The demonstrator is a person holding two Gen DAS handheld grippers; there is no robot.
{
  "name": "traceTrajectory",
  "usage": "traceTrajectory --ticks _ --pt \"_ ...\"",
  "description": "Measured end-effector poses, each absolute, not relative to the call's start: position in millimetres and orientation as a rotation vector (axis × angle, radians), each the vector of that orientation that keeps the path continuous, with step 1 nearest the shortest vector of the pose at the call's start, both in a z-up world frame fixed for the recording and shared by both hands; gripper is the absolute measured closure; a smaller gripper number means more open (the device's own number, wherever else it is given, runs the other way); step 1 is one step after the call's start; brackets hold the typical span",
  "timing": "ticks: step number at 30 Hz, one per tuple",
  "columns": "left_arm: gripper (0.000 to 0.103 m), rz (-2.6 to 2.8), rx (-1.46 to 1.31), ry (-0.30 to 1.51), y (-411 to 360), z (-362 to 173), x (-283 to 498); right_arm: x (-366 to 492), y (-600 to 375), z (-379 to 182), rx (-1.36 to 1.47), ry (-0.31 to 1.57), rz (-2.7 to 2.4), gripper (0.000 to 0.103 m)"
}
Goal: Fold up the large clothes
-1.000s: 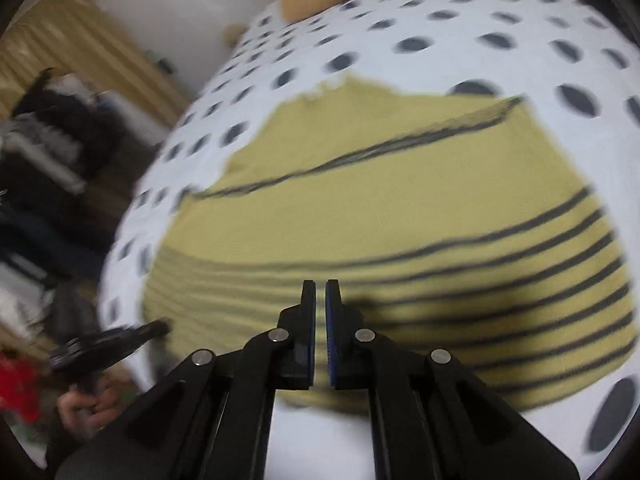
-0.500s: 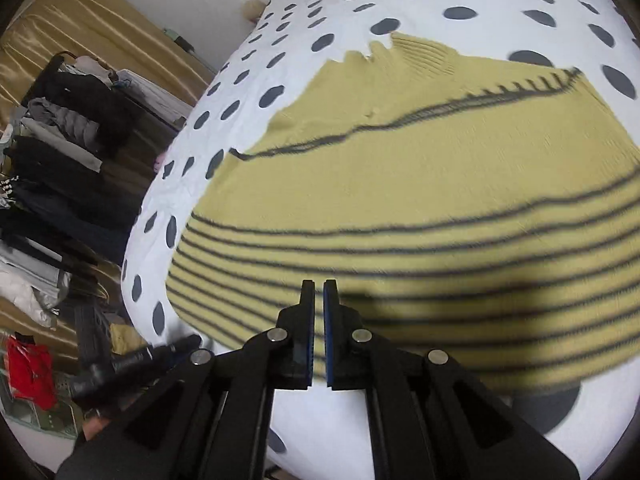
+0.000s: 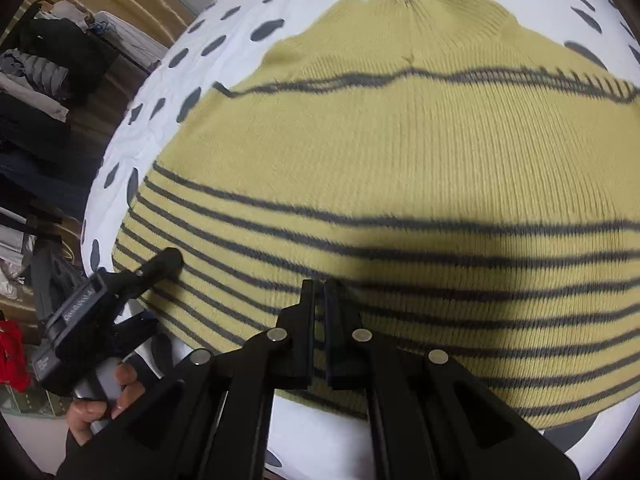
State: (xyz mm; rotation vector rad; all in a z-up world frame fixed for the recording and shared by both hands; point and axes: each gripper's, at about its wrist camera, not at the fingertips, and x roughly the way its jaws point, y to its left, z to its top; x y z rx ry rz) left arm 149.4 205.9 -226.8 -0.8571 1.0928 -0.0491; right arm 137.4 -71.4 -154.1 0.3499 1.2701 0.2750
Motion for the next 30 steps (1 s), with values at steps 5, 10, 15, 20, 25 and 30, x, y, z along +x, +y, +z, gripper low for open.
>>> traceTrajectory --ticks 5,10,15,20,25,30 --pt "0.08 -0.043 -0.824 1.073 202.2 -221.2 148.9 191.5 -60.7 -130.8 0.302 1.21 0.305 0.099" --pt "0.083 -0.062 -0.822 1.06 200.5 -214.6 150.8 238.8 -67.4 -183.7 0.32 1.369 0.245 0.097" --pt "0.085 -0.124 -0.799 0.98 190.1 -178.2 150.8 229.9 -107.2 -171.2 0.593 1.31 0.244 0.096" --pt "0.085 -0.255 -0.74 0.89 137.2 -117.2 162.4 192.7 -161.4 -135.6 0.624 1.221 0.206 0.095" --pt "0.085 -0.395 -0.629 0.844 53.3 -74.6 168.9 126.5 -234.7 -100.3 0.706 1.103 0.16 0.094" --pt "0.085 -0.588 -0.525 0.886 -58.4 -66.6 152.4 59.9 -305.8 -72.4 0.747 1.012 0.068 0.091"
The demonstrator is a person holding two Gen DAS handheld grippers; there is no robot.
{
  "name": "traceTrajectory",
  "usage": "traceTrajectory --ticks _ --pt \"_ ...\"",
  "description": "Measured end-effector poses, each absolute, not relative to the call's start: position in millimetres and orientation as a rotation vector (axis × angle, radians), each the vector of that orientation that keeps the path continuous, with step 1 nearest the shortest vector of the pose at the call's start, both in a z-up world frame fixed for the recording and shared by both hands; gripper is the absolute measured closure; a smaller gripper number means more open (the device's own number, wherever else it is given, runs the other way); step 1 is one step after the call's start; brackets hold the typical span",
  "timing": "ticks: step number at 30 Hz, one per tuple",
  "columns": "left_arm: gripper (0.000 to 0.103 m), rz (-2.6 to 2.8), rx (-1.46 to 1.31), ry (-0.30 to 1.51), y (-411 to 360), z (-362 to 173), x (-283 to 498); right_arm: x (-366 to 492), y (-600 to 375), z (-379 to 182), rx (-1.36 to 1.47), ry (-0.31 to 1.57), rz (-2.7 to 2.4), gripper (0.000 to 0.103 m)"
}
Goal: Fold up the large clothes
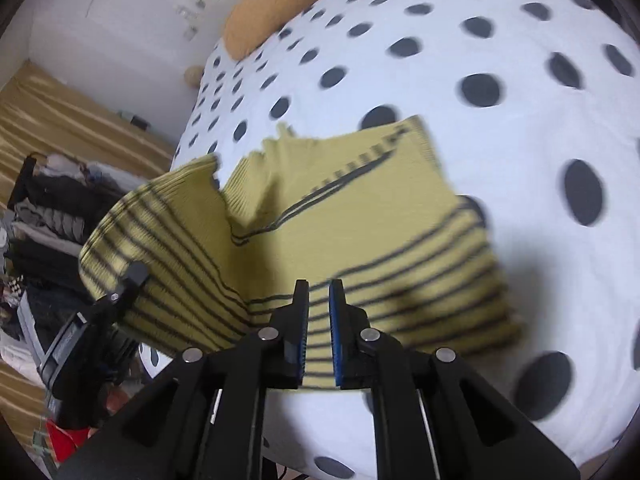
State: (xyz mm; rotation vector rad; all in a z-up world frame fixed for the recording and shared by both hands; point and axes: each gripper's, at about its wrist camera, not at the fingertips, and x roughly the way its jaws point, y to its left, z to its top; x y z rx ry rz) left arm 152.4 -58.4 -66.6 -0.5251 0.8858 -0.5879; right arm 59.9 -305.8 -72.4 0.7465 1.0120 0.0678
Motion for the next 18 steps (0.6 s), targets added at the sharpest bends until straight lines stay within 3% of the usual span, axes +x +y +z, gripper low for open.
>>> traceTrajectory --ticks 5,9,13,18 --pt "0.085 -0.778 -0.365 0.963 -175.9 -92.8 119.2 1.5 -363.0 -62.2 0.789 0.949 -0.029 0.085" --pt "0.085 -0.797 -0.195 1.166 -249.4 -165.4 98.5 -27.2 -396.3 -78.2 0.84 0.96 -0.105 0.081" --pt "0.083 -0.784 -0.14 1.161 -250.5 -183.5 88.8 -30.6 -408.4 -91.1 0.874 0.974 -0.112 0.079" --pt "0.069 -0.825 -0.226 1.138 -216.4 -144.7 84.5 -0.6 -411.4 -88.7 0.809 0.985 -0.097 0.057"
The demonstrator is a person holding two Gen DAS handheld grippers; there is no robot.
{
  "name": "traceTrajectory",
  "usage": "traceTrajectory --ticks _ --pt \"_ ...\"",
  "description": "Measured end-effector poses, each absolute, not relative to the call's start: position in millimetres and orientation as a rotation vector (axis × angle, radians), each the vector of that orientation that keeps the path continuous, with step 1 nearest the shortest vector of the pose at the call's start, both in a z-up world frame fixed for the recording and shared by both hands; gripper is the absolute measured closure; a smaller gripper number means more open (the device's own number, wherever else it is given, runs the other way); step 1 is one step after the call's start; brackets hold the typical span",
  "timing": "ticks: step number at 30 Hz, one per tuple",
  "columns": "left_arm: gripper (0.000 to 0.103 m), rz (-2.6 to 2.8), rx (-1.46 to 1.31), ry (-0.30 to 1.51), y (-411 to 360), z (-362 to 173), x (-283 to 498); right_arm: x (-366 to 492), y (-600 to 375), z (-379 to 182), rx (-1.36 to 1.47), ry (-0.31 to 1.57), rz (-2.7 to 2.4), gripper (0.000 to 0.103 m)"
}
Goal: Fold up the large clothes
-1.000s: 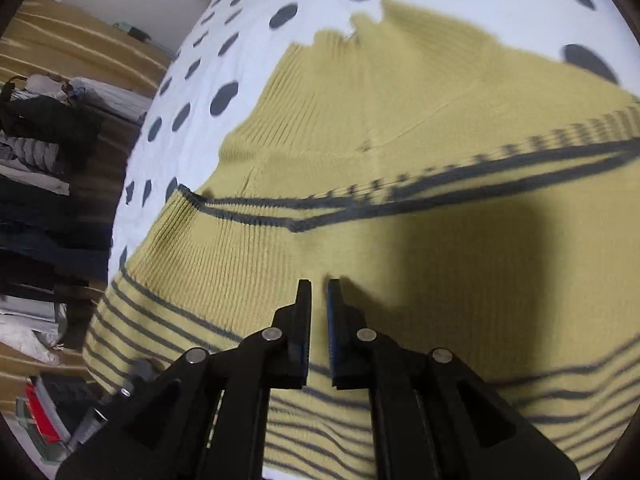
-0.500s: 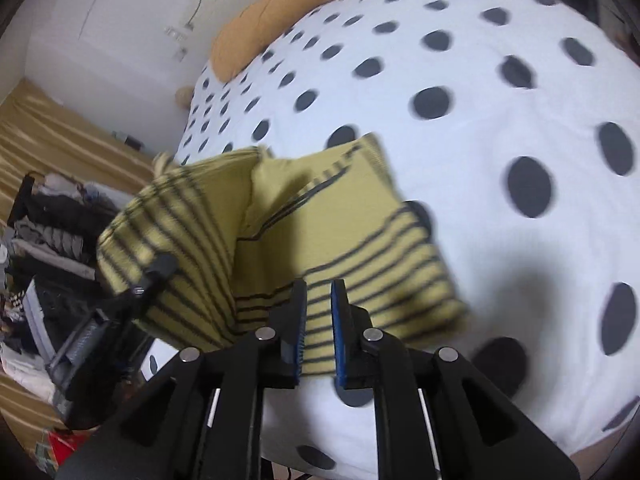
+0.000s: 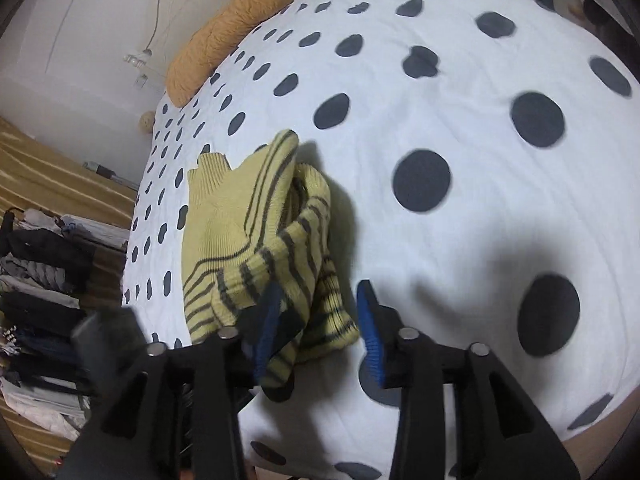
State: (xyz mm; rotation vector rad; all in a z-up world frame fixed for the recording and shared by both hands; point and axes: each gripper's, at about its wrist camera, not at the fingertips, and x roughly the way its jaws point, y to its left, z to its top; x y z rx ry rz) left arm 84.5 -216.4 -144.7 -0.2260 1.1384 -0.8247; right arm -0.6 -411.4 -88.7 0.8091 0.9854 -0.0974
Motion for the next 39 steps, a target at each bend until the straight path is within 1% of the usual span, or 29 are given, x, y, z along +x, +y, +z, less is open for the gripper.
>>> traceTrajectory --ticks 1,2,3,4,5,8,13,14,17,18,19,21,23,24,25,27,29,30,31,33,36,37,39 --pt "0.057 -0.822 -0.244 1.107 -201.4 -133.5 84.4 9.3 -410.3 -86.1 0.8 0.977 -0.083 0.054" --pt "0.04 -0.792 -0.259 1.06 -182.4 -121.8 84.1 19.3 -408.5 -84.3 0.789 0.973 -0.063 0.046" --pt "0.033 -0.753 -0.261 1.024 -165.2 -110.0 89.6 24.8 -407.9 -84.0 0.776 0.975 -0.049 0.038" --pt "0.031 -0.705 -0.26 0.985 -149.9 -103.1 87.2 35.3 -405.2 -84.2 0.749 0.989 -0.052 0.036" --pt "0.031 -0.671 -0.255 0.969 -137.3 -99.9 86.7 46.3 -401.8 -86.5 0.71 1.015 -0.061 0.032" --pt "0.031 -0.552 -0.213 1.011 -98.3 -108.3 95.1 70.5 -394.0 -96.7 0.651 1.08 -0.068 0.031" --pt "0.031 -0.418 -0.255 1.117 -44.6 -144.8 107.9 111.0 -368.3 -107.5 0.489 1.103 -0.021 0.031" --pt "0.031 -0.402 -0.274 1.146 -35.5 -153.4 108.5 121.5 -358.8 -112.2 0.438 1.132 0.006 0.031" --pt "0.031 -0.376 -0.291 1.201 -15.1 -169.2 107.1 138.9 -341.8 -121.6 0.318 1.175 0.002 0.064" --pt "0.031 -0.37 -0.291 1.214 -10.8 -174.0 106.5 140.7 -340.9 -120.1 0.335 1.161 0.015 0.07" --pt "0.031 -0.369 -0.296 1.228 -7.3 -178.6 105.0 142.1 -344.0 -118.0 0.386 1.152 0.042 0.074" --pt "0.031 -0.377 -0.324 1.247 -3.0 -183.8 102.5 144.9 -362.9 -111.3 0.613 1.09 0.15 0.086" --pt "0.031 -0.395 -0.345 1.254 0.8 -188.8 103.1 143.7 -382.9 -105.6 0.841 0.986 0.245 0.086" --pt "0.031 -0.396 -0.34 1.253 1.3 -188.7 101.1 143.1 -393.1 -104.7 0.919 0.941 0.27 0.087" --pt "0.031 -0.4 -0.332 1.25 0.5 -189.0 100.1 143.3 -399.5 -106.0 0.924 0.932 0.254 0.087" --pt "0.031 -0.414 -0.325 1.256 0.0 -189.9 97.1 145.3 -405.7 -114.7 0.729 1.038 0.049 0.087" --pt "0.031 -0.42 -0.317 1.261 -5.1 -185.1 92.9 144.9 -403.7 -132.6 0.422 1.161 -0.146 0.087" --pt "0.031 -0.422 -0.314 1.26 -3.6 -183.8 90.6 140.3 -405.6 -140.5 0.305 1.196 -0.223 0.087" --pt "0.031 -0.42 -0.312 1.256 -2.8 -181.7 90.7 133.4 -409.0 -143.0 0.247 1.208 -0.277 0.087" --pt "0.031 -0.417 -0.321 1.235 -1.4 -175.4 92.1 108.1 -414.5 -126.5 0.338 1.123 -0.263 0.087" --pt "0.031 -0.472 -0.33 1.16 -8.9 -152.7 93.4 69.5 -386.4 -78.4 0.497 0.931 -0.048 0.087" --pt "0.031 -0.508 -0.326 1.126 -15.9 -144.1 93.6 62.4 -373.6 -70.9 0.538 0.909 0.033 0.087" --pt "0.031 -0.579 -0.283 1.089 -39.0 -133.1 95.4 54.2 -347.7 -71.4 0.606 0.923 0.155 0.087"
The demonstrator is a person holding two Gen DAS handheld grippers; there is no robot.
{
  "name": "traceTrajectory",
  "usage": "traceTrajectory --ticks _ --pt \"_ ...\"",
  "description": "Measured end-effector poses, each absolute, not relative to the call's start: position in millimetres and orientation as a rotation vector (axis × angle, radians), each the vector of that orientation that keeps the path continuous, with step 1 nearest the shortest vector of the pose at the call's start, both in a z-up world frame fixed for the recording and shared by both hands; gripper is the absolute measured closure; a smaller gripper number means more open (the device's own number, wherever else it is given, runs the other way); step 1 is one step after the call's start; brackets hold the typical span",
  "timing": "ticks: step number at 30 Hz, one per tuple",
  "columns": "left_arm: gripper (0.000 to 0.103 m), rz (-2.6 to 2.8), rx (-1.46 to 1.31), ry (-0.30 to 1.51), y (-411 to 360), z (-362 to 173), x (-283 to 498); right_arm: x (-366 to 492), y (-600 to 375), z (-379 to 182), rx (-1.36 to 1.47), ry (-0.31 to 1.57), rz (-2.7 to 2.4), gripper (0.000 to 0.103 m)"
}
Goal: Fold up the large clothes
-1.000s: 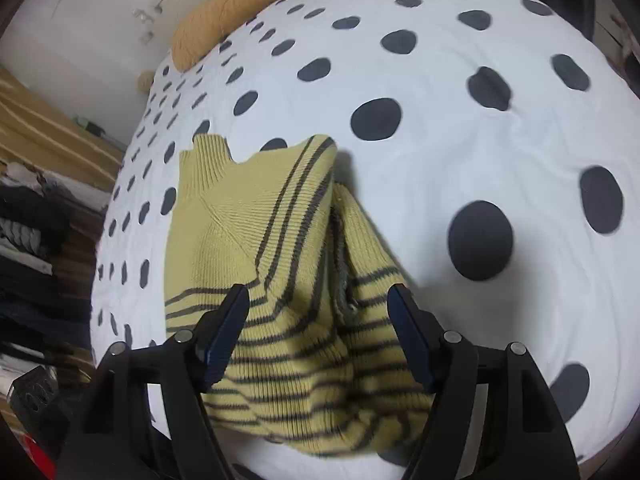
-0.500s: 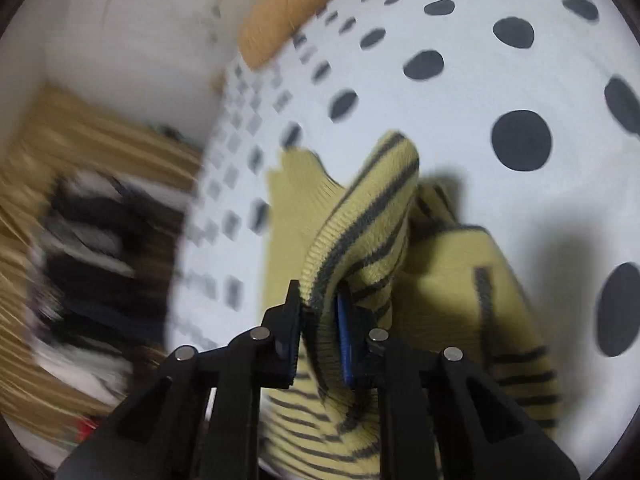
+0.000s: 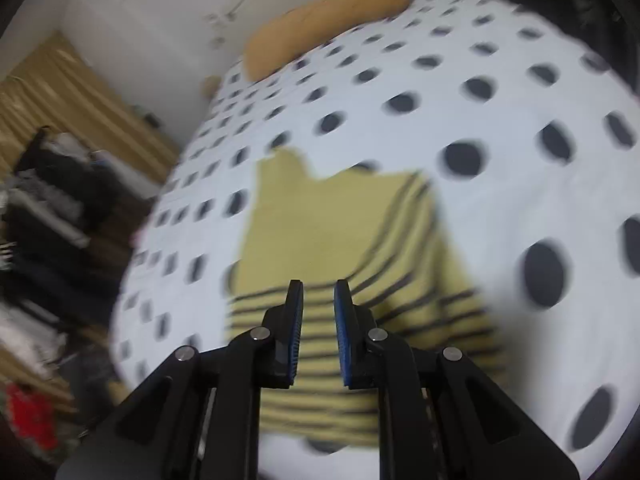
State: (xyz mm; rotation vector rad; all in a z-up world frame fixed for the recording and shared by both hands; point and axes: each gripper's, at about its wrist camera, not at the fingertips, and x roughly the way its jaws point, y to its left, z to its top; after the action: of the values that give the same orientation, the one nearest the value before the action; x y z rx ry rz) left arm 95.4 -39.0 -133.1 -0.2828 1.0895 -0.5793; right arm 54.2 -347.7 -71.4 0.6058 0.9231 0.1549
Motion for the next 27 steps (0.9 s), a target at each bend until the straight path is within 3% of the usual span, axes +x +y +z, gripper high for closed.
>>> traceTrajectory --ticks 3,5,8,10,14,16,18,19,21,22,23,24,25,26,27 --pt "0.031 -0.604 -0.258 1.109 -57.6 -132.9 96.2 58.4 -334.5 -107.8 0.566 1.035 0.114 0.087" --pt "0.031 -0.586 -0.264 1.137 -58.3 -137.0 95.8 57.0 -346.7 -138.6 0.445 1.117 -0.041 0.103" --pt "0.036 -0.554 -0.209 1.14 -56.2 -138.5 96.5 39.4 -385.0 -158.7 0.574 1.112 -0.115 0.103" --pt "0.045 -0.578 -0.196 1.122 -59.1 -133.1 98.6 25.3 -382.6 -136.9 0.561 1.053 -0.15 0.103" --pt "0.046 -0.717 -0.259 1.101 -83.1 -124.8 104.2 -0.2 -354.3 -95.7 0.581 0.941 -0.054 0.101" --pt "0.046 -0.694 -0.204 1.133 -100.1 -138.5 104.0 -0.9 -347.4 -107.4 0.547 0.988 -0.08 0.101" --pt "0.055 -0.626 -0.111 1.215 -111.4 -172.2 103.0 -0.2 -358.7 -152.8 0.551 1.107 -0.169 0.103" --pt "0.06 -0.624 -0.106 1.246 -109.7 -181.6 102.2 -5.1 -365.7 -167.3 0.607 1.112 -0.167 0.103" --pt "0.061 -0.649 -0.173 1.22 -89.0 -173.2 98.9 -24.1 -385.2 -168.8 0.796 1.049 -0.167 0.103" --pt "0.059 -0.657 -0.218 1.197 -74.9 -163.0 99.0 -34.4 -387.7 -159.6 0.828 1.011 -0.163 0.1" --pt "0.043 -0.639 -0.246 1.172 -61.2 -153.1 101.4 -45.1 -388.9 -148.7 0.832 0.976 -0.166 0.095" --pt "0.029 -0.607 -0.267 1.139 -47.3 -145.5 104.9 -59.8 -389.7 -137.4 0.825 0.943 -0.183 0.076" --pt "0.008 -0.579 -0.291 1.104 -33.5 -138.6 111.0 -70.0 -390.0 -132.3 0.827 0.923 -0.186 0.06" --pt "0.004 -0.575 -0.315 1.089 -23.6 -136.1 119.4 -81.9 -390.6 -128.4 0.84 0.899 -0.184 0.024" --pt "0.004 -0.585 -0.333 1.095 -17.7 -137.5 130.9 -93.9 -390.6 -128.3 0.865 0.866 -0.174 0.014"
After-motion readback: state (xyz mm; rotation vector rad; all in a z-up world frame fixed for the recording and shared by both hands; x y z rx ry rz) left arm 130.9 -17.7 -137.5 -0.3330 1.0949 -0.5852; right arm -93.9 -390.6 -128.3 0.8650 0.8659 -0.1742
